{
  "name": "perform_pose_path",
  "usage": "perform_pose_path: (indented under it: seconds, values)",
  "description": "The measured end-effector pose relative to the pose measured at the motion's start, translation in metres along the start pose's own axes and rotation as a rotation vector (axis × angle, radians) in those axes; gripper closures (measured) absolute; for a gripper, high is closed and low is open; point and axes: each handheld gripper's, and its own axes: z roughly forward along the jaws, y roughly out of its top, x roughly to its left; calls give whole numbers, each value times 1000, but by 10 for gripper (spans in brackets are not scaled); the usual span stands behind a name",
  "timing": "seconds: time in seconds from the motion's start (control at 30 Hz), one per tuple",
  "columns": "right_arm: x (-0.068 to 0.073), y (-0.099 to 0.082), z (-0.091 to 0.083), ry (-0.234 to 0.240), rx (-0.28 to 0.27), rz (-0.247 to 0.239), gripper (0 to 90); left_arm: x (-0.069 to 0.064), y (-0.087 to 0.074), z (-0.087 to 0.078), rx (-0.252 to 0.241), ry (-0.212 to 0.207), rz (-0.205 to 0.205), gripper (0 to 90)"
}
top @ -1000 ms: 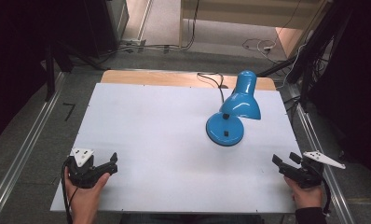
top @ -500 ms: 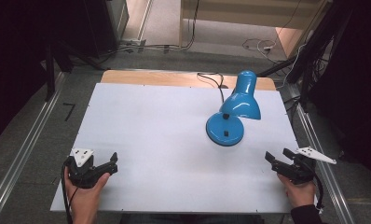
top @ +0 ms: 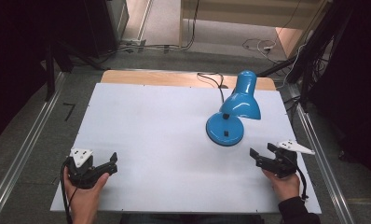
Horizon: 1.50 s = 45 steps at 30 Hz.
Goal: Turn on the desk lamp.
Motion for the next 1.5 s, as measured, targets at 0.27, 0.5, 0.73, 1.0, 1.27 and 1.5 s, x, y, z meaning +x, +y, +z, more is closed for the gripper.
perform_pose_path:
  seconds: [0.27,0.5,0.73,1.0,1.27,1.5]
  values:
    - [14,9,9,13,-2,-24,178,0,0,-1,-4,8,4,50]
    - [17,15,13,9,-5,-34,179,0,0,-1,-5,2,0,50]
    - [21,17,17,11,-2,-45,182,0,0,-1,-5,-2,-3,51]
    - [24,18,23,11,6,-48,183,1,0,-2,-7,-4,-4,51]
    - [25,21,28,9,11,-43,184,1,0,-2,-7,-6,-5,51]
    - [28,25,33,6,12,-46,184,2,0,-2,-6,-6,-10,50]
